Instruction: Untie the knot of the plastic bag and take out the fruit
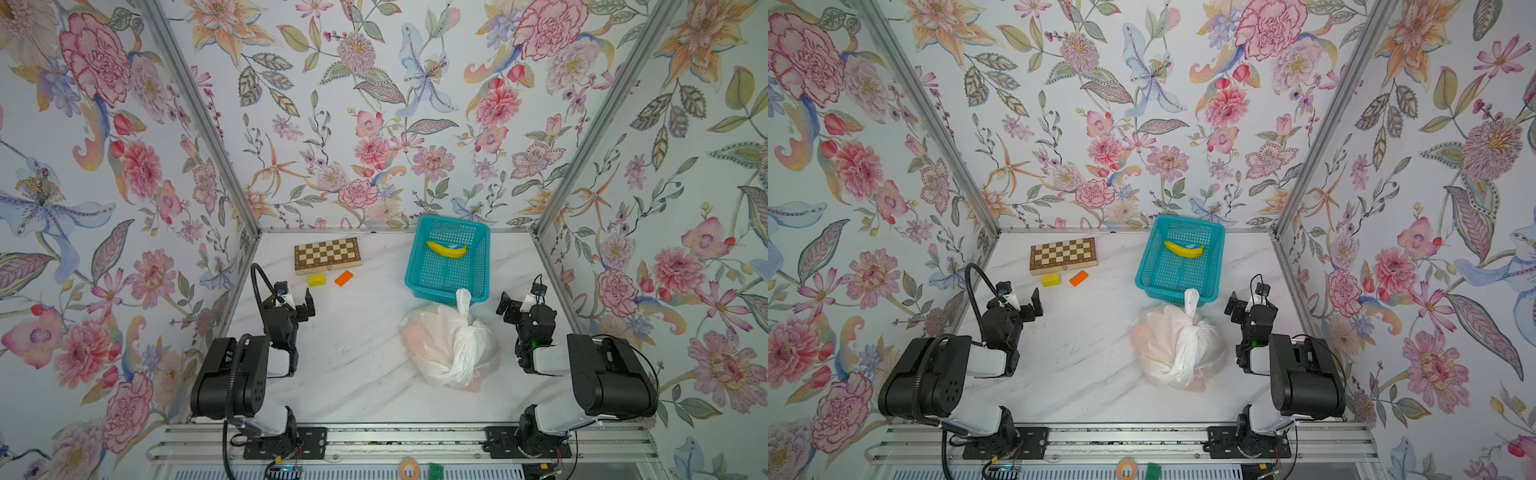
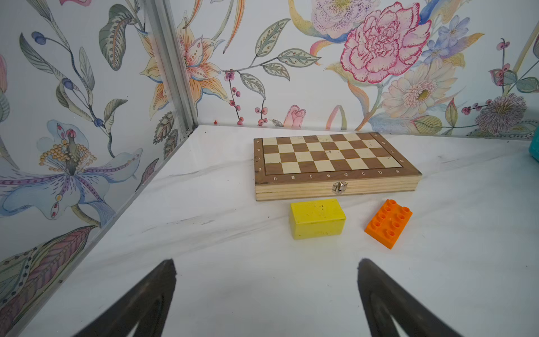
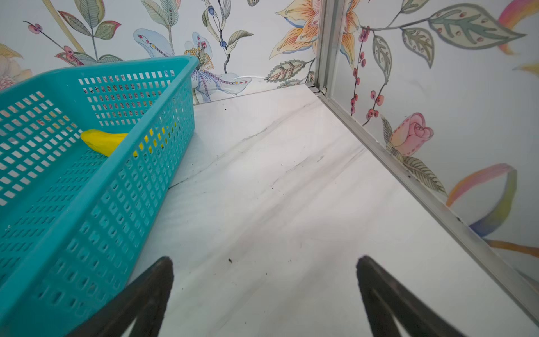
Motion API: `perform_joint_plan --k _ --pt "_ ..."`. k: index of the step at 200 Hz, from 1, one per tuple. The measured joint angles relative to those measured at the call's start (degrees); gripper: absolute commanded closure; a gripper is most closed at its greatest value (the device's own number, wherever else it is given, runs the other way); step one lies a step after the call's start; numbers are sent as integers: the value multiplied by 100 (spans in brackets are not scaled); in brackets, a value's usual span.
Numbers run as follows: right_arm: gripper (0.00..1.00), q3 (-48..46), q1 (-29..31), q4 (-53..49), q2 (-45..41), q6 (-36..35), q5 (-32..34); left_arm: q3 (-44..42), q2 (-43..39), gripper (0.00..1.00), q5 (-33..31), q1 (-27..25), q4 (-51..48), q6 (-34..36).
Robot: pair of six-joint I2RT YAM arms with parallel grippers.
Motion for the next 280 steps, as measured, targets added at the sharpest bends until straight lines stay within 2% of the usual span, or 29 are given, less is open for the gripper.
perform_joint_plan --k 210,229,248,280 --pt "1 -138 0 140 -157 0 -28 -33 0 1 -22 -24 68 26" --pt "1 -289 0 83 -505 -2 -28 -170 -37 1 -46 -90 203 57" --pt "1 -319 4 -315 -1237 4 -28 -367 -247 1 -155 -144 186 61" --pt "5 -229 136 -1547 -2804 212 7 -481 -1294 1 -605 -282 -223 76"
